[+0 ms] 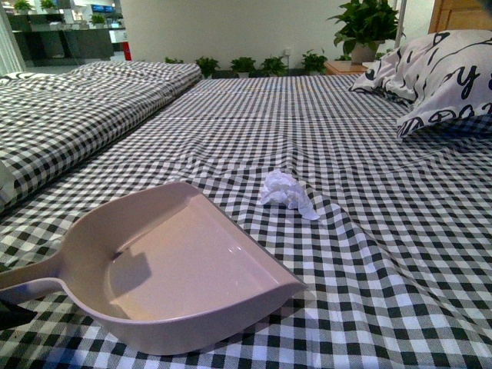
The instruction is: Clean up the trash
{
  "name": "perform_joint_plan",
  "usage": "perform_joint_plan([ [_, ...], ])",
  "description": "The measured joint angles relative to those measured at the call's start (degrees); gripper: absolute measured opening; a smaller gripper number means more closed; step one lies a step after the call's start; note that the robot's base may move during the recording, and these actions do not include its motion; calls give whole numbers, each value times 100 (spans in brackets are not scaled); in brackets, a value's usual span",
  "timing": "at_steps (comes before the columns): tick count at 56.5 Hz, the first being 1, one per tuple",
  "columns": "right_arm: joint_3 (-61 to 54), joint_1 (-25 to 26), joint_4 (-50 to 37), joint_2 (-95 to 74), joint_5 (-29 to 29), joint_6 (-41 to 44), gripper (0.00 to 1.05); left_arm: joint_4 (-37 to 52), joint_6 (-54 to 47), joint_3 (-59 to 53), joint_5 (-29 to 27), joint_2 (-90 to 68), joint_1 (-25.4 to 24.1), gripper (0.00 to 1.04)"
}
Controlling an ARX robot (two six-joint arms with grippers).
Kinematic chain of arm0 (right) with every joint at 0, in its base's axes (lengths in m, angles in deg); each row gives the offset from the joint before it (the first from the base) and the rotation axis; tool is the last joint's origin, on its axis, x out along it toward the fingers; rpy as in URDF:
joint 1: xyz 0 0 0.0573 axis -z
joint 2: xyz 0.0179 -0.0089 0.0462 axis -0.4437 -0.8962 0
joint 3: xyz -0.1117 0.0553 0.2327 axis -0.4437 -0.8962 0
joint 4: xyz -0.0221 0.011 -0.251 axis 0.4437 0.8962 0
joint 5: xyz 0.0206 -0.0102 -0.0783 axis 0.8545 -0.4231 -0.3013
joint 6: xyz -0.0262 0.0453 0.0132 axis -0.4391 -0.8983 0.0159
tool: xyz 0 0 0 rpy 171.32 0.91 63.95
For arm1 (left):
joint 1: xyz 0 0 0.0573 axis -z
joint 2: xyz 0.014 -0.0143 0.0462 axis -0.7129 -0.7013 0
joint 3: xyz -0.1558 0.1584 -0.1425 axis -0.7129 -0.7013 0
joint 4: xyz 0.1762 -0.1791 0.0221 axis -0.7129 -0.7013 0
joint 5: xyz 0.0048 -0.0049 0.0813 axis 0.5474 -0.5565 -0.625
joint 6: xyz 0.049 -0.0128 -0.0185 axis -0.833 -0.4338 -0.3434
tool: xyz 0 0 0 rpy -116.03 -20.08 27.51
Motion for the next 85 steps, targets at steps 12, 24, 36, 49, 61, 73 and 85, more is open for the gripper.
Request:
perform_joint_plan([
  [12, 1432, -356, -686, -2459, -358, 1394, 19, 0, -20, 0, 2, -4, 0, 27],
  [24, 1808, -297, -911, -3748, -809, 2022, 19, 0, -24, 0, 2, -4, 0, 27],
  [36, 1906, -205, -1123, -4385, -966, 2203, 19, 0, -26, 0, 0, -4, 0, 27],
  [49, 1906, -68, -1180, -4728, -1043, 2282, 19, 0, -26, 0, 2, -4, 0, 27],
  [61, 1853, -13, -560, -4771, -881, 2317, 19, 0, -28, 0, 2, -4, 0, 27],
  [73, 1847, -72, 938, -4365, 398, 1919, 19, 0, -35, 0, 2, -4, 0, 27],
  [85, 1423, -247, 2400, -3515, 3403, 1978, 19, 0, -44, 0, -2, -4, -4, 27],
])
